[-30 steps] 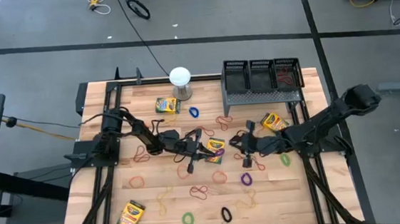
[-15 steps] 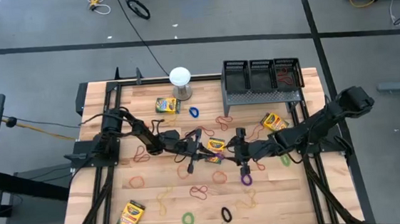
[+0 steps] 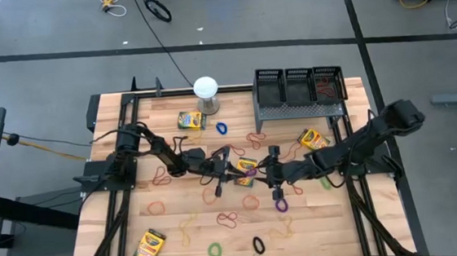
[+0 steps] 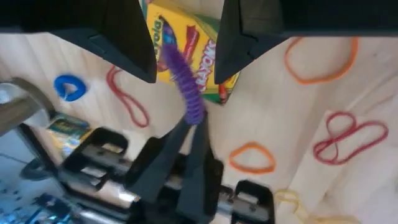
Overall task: Pick & Place Office Desk Supplies
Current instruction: Put the violet spring keychain into the left black basket on the shelf
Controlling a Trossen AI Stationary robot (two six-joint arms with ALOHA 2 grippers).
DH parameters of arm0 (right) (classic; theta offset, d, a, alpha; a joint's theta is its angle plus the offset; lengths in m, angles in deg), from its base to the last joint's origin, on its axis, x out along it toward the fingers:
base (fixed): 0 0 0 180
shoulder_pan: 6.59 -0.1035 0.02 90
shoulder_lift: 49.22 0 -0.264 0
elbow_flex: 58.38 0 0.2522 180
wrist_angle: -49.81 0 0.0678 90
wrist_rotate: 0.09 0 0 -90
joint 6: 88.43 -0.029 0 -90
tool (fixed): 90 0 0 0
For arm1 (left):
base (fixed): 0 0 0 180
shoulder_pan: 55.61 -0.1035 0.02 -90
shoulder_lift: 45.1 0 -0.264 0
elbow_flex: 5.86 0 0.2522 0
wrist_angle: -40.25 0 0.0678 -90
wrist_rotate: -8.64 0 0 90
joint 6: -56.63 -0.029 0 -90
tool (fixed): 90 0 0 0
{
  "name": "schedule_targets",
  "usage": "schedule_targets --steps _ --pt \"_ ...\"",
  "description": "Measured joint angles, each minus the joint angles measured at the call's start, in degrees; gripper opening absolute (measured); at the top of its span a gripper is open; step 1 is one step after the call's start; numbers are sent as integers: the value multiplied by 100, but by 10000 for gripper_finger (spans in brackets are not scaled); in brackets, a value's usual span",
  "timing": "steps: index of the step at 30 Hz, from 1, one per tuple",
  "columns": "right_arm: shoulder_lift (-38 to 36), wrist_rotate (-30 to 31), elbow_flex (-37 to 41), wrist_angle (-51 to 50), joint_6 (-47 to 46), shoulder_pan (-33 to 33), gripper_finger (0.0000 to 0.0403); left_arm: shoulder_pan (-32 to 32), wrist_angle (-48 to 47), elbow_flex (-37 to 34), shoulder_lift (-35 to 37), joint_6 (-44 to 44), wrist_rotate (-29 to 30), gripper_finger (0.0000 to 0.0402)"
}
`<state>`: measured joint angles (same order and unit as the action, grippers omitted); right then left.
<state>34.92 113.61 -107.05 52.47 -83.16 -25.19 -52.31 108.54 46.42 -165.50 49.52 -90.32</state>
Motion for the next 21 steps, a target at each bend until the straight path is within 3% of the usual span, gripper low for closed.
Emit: schedule_targets --steps 5,12,21 --pt "120 -28 4 54 51 117 134 1 13 0 0 1 50 20" --pt "111 175 4 185 254 68 18 -1 47 0 2 71 596 51" --pt "-590 795 4 -243 96 -162 19 9 78 -480 586 178 609 154"
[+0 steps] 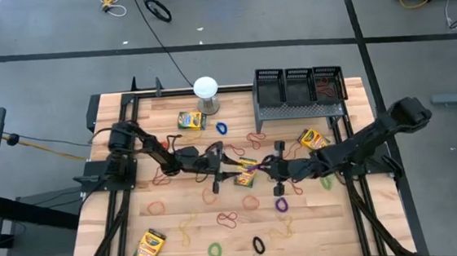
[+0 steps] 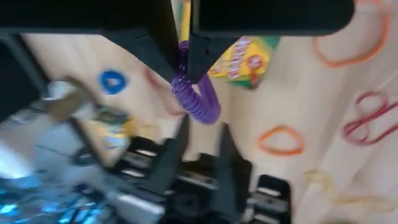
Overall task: Pick & Place Office Desk Supplies
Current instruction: Put the violet spring keychain into the left black basket on the shelf
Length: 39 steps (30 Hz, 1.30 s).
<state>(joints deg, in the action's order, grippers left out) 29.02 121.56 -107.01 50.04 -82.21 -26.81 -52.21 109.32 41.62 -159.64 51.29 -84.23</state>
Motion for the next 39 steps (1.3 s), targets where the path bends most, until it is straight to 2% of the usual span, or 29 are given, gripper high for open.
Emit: schedule_targets --steps 2,6,10,13,17,28,34,39 --pt "-376 453 -3 -261 -54 -73 10 2 35 -227 260 -2 57 174" --pt "-1264 1318 -446 -1457 -311 -120 10 2 -19 -710 651 -27 321 198" --pt "-1887 2451 -1330 -3266 -693 45 14 2 -30 -1142 816 -3 678 197" --pt "-2118 2753 -2040 -4443 -1141 538 11 2 -33 -1321 817 90 874 189" --pt "-2125 2466 -2611 -5294 -1370 1506 11 4 -31 -1407 817 191 935 179" --pt "-1912 429 -2743 -5757 -1542 4170 12 7 -132 -1412 817 255 932 176" --pt "-1355 -82 -2743 -6026 -1570 5033 12 7 -131 -1412 817 255 931 176" --pt "-1053 -227 -2743 -5998 -1456 5364 13 7 -161 -1410 815 255 931 176"
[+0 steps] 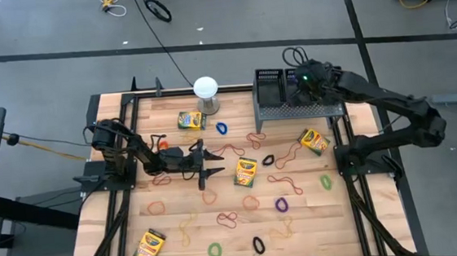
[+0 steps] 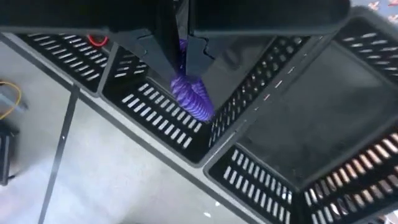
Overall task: Pick & Place Office Desk Supplies
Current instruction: Put the violet spring keychain into the left black basket on the shelf
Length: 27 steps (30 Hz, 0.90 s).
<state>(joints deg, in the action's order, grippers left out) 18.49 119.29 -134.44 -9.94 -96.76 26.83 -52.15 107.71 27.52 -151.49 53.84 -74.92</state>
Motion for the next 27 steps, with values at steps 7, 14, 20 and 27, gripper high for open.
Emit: schedule_targets --steps 7,14,20,27 --pt "-43 -282 0 262 42 -25 13 0 -3 0 0 0 2 176" --pt "-36 -619 0 826 221 -194 13 -9 -1 2 0 0 17 176" --pt "129 -857 0 1329 314 -396 13 -9 -1 9 0 -20 24 176" --pt "908 -867 0 1695 567 -404 13 -8 -4 133 -4 -24 146 176"
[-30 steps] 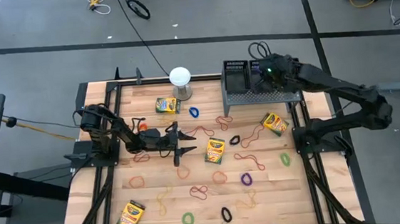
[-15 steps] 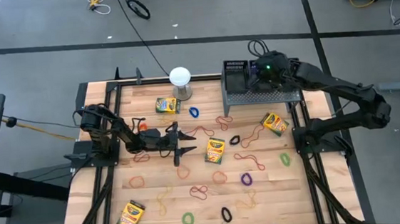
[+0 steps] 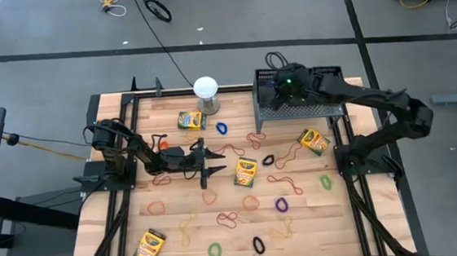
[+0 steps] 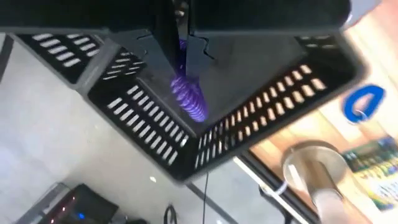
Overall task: Pick & Place Office Desk Supplies
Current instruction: Put the violet spring keychain into the left black basket on the shelf
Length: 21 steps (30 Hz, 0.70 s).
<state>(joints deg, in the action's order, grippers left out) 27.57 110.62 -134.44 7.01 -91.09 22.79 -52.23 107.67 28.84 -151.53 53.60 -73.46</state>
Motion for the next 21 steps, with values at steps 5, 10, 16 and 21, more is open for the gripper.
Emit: schedule_targets --steps 5,10,16,21 --pt "256 -5 0 358 213 12 13 0 -39 7 -2 0 0 176" --pt "306 -17 0 367 251 88 17 2 -61 7 -2 2 2 176" --pt "311 4 0 362 315 113 26 2 -61 7 -2 11 0 176" --pt "311 139 0 392 403 111 66 2 -67 7 -2 24 0 176"
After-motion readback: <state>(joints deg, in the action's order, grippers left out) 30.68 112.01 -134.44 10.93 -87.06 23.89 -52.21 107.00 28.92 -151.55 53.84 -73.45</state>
